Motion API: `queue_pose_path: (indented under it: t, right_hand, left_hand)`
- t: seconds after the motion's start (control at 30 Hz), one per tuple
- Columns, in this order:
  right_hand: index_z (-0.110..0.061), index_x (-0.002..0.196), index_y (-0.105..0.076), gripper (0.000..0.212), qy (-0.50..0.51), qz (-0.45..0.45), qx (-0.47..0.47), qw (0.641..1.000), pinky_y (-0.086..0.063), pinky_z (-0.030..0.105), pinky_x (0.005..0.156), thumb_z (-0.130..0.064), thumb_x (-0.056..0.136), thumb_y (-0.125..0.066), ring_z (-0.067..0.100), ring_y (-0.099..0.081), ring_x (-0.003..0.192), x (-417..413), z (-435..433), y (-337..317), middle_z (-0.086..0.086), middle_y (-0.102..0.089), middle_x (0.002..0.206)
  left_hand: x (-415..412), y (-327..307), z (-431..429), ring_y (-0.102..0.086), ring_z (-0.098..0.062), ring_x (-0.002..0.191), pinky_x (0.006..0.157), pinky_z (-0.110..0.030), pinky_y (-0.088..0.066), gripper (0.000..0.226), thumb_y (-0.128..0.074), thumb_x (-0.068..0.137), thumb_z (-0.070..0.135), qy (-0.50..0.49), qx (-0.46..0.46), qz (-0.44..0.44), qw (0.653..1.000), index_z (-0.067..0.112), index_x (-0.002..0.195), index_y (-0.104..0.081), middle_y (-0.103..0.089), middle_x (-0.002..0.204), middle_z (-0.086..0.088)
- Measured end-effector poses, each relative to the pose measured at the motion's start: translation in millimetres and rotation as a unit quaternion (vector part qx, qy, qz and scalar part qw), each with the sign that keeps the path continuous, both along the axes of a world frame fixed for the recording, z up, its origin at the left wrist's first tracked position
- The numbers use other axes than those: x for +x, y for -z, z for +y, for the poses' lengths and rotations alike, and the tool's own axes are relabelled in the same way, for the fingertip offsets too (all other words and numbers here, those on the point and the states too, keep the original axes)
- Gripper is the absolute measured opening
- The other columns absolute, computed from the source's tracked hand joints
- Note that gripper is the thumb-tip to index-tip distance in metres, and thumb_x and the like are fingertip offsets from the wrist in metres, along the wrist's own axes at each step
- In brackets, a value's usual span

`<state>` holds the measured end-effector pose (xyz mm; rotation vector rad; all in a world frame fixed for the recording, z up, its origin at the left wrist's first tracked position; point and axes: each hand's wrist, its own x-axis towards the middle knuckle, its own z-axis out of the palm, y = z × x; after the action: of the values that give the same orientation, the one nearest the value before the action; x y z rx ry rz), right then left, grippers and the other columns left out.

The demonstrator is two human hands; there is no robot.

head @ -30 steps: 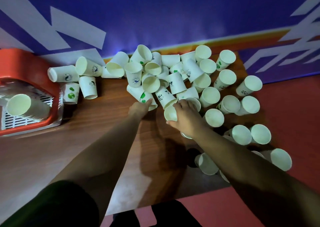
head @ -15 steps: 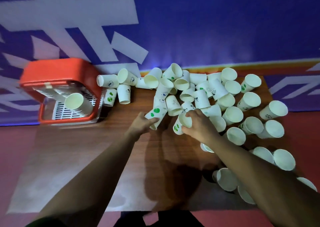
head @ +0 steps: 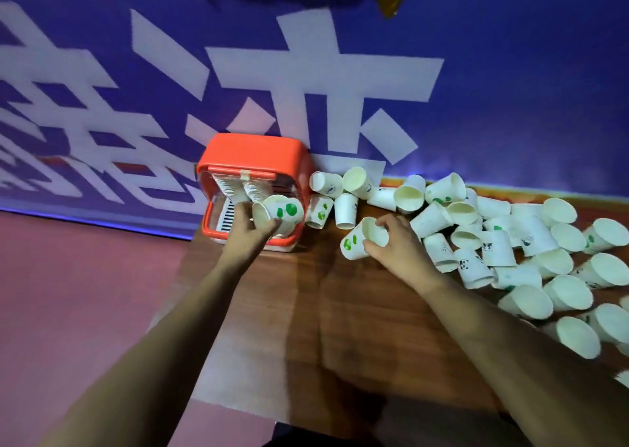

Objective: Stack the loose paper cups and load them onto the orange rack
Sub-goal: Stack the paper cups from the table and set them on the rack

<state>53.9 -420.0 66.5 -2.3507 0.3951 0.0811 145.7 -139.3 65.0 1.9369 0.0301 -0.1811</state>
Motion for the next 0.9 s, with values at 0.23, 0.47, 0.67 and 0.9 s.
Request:
queue_pose_path:
  t: [0.23,0.47,0.67,0.9]
  right_hand:
    - [-0.020,0.123,-0.053,0.050,0.031,-0.004,-0.013,0.999,-0.045,0.036,0.094,-0.039,0.081,-0.070,0.019,-0.053,0.113,31.3,56.7,5.4,0.001,-0.048,0.124]
    - [-0.023,0.122,-0.053,0.047,0.084,-0.044,-0.004,0.996,-0.042,0.027,0.088,-0.038,0.080,-0.070,0.014,-0.050,0.110,44.9,82.7,4.2,-0.004,-0.048,0.122]
    - [-0.026,0.125,-0.049,0.052,0.121,-0.071,0.020,0.990,-0.049,0.038,0.096,-0.042,0.080,-0.069,0.016,-0.052,0.115,69.6,94.3,-4.7,-0.005,-0.051,0.128]
    - [-0.025,0.125,-0.048,0.052,0.078,-0.111,0.070,0.988,-0.051,0.031,0.094,-0.035,0.082,-0.073,0.013,-0.052,0.116,103.2,130.9,-6.8,-0.006,-0.052,0.129]
  left_hand:
    - [50.2,12.3,32.4,-0.036,-0.025,0.134,0.112,-0.035,-0.030,0.073,-0.077,0.080,0.044,0.015,0.142,-0.100,0.985,0.018,0.141,-0.047,-0.045,0.138,-0.011]
    - [84.1,44.6,24.0,-0.045,-0.036,0.117,0.098,-0.045,-0.039,0.080,-0.080,0.074,0.046,0.134,0.237,-0.130,0.953,0.009,0.136,-0.048,-0.055,0.127,-0.013]
    - [93.5,68.5,19.4,-0.047,-0.033,0.121,0.105,-0.040,-0.039,0.082,-0.083,0.073,0.038,0.209,0.234,-0.068,0.947,0.025,0.144,-0.046,-0.049,0.135,-0.011]
    - [91.4,77.2,43.6,-0.047,-0.004,0.126,0.101,-0.018,-0.036,0.090,-0.079,0.082,0.023,0.239,0.067,0.009,0.969,0.023,0.153,-0.024,-0.044,0.140,0.015]
